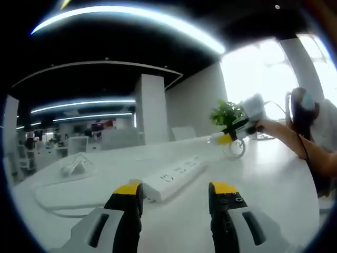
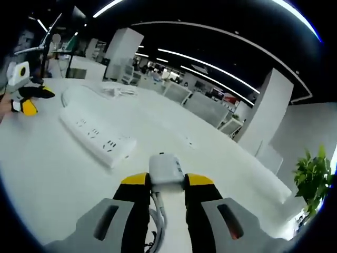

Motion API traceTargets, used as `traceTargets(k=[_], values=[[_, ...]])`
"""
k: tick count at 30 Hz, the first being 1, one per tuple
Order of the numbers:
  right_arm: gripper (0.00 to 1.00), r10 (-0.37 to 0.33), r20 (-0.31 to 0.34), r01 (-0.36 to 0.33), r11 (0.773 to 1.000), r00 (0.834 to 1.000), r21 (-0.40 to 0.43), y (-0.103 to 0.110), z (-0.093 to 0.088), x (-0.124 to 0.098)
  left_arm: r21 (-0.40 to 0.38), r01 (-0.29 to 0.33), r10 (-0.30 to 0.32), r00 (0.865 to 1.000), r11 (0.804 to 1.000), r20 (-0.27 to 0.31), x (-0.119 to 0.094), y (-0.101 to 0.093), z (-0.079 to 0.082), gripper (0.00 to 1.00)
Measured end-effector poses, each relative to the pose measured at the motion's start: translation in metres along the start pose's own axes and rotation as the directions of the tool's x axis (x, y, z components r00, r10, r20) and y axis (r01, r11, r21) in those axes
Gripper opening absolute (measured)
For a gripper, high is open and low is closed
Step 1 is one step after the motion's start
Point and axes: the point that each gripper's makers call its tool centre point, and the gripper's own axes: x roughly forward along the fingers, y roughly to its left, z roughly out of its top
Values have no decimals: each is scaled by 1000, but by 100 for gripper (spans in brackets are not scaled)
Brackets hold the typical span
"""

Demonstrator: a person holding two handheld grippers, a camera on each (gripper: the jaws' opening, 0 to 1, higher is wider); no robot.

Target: Straighten the power strip on the desk, plug the charger into it

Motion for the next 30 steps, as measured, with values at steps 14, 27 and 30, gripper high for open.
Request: traceTargets(k=[14, 27, 30], values=[[23, 48, -9, -49, 991, 999, -125, 22, 11, 1, 12, 0, 0, 1000, 1000, -12, 1, 0, -3, 53], [23, 116, -2, -111, 951, 993, -287, 47, 28, 4, 4, 0, 0, 1000, 1000, -10, -1, 0, -3, 53], [23, 134, -11, -131, 942, 991, -310, 52, 29, 6, -3, 3, -3, 1000, 1000, -11, -1, 0, -4, 53]])
